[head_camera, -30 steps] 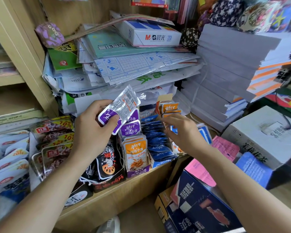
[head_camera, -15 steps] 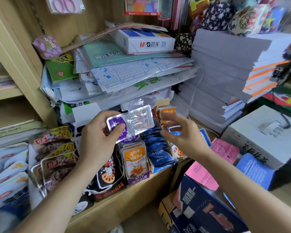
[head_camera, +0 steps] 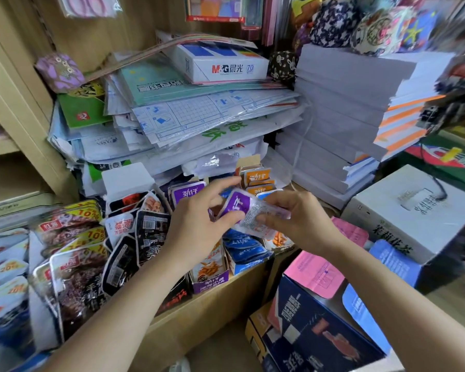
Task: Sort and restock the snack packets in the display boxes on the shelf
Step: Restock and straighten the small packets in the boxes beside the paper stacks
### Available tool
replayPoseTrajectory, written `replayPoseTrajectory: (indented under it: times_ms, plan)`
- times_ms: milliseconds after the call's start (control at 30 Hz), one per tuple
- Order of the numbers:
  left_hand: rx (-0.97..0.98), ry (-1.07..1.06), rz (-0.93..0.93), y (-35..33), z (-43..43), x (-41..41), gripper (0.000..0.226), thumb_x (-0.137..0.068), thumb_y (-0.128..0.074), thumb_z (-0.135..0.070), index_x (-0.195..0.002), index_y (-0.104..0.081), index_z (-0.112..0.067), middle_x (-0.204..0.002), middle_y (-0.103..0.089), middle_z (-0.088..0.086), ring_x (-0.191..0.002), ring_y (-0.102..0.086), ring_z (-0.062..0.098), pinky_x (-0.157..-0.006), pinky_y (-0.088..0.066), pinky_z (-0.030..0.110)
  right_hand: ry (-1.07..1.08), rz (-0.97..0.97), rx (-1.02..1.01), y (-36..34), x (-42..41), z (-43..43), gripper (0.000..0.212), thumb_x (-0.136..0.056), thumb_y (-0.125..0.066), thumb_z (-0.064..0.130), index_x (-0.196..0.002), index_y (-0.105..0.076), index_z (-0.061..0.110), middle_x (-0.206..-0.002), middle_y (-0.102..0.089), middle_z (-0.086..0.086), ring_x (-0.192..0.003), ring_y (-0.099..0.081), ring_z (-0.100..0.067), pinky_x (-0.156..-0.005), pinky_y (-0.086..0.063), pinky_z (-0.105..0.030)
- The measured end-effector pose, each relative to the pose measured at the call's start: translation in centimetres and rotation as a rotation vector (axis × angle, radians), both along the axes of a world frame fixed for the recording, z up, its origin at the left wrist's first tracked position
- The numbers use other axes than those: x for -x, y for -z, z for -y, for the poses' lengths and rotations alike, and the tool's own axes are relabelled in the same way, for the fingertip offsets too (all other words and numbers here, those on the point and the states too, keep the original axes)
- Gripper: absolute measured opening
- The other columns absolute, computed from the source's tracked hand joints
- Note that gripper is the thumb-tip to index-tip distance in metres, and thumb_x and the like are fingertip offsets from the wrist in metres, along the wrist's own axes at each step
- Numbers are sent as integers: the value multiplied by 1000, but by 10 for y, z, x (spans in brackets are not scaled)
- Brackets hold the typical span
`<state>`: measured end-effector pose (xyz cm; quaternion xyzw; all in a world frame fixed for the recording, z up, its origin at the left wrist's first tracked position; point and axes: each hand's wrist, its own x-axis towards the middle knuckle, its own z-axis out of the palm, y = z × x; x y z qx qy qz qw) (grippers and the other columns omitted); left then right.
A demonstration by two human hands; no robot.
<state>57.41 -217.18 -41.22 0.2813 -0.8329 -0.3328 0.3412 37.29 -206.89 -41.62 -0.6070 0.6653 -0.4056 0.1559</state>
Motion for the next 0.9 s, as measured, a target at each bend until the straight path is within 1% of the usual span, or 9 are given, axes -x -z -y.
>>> replayPoseTrajectory:
  times_ms: [67,167,300,367,500,567,633,767,900]
  plan:
    - [-30,-2,-7,-1,4,1,55,-85,-79,-25,-134,-58,-38,-93,-74,-21,-82,-67,-5,-68,-51,12,17,148,-33,2,8,-1,6,-89,-78,19,-92,-72,18,-85,-76,9,-79,-72,-6,-66,-60,-31]
    - [54,-76,45,2,13,-2,45,-86,-79,-20,-126,-65,-35,-94,-73,-24,-85,-67,-2,-78,-56,24,42,382,-39,6,20,-4,15,-90,-74,13,-102,-69,5,-97,-79,-4,-89,-76,-22,-83,-61,-48]
    - [263,-81,206,5,20,-8,34,-81,-81,-37,-114,-73,-35,-106,-68,-21,-99,-56,0,-90,-43,28,126,527,-18,7,29,-5,24,-90,-73,8,-110,-62,2,-102,-78,-7,-93,-76,-24,-85,-61,-48]
    - [304,-2,307,8,17,-7,43,-78,-78,-53,-117,-71,-37,-114,-66,-19,-104,-52,5,-93,-40,31,177,553,1,7,33,-5,27,-89,-72,4,-114,-60,6,-105,-77,-6,-94,-76,-23,-84,-61,-46]
    - [375,112,561,16,9,0,77,-66,-56,-84,-131,-59,-44,-129,-56,-23,-118,-44,6,-106,-37,36,248,564,-4,6,39,-4,36,-89,-70,-1,-120,-60,14,-106,-77,1,-95,-75,-15,-80,-58,-38]
    - [417,135,671,21,9,4,84,-63,-58,-86,-136,-55,-45,-134,-50,-24,-124,-37,7,-108,-31,34,315,578,6,6,40,-3,30,-90,-70,0,-116,-62,12,-101,-77,2,-92,-74,-13,-77,-56,-36]
    - [444,126,733,25,11,6,80,-65,-66,-82,-136,-54,-45,-134,-48,-24,-125,-35,9,-107,-29,34,396,614,42,6,44,-1,22,-92,-69,3,-111,-64,11,-100,-77,0,-94,-74,-18,-81,-57,-42]
    - [377,149,640,20,14,2,60,-71,-74,-70,-124,-63,-43,-126,-55,-25,-119,-45,4,-105,-35,31,470,654,87,7,48,-1,9,-96,-67,14,-104,-67,11,-100,-76,-4,-98,-72,-24,-89,-56,-50]
    - [311,-4,416,4,20,-19,39,-81,-79,-47,-118,-70,-36,-119,-64,-19,-112,-57,6,-100,-43,32,415,661,87,5,38,4,8,-97,-66,16,-103,-68,10,-98,-77,-3,-95,-73,-23,-81,-57,-42]
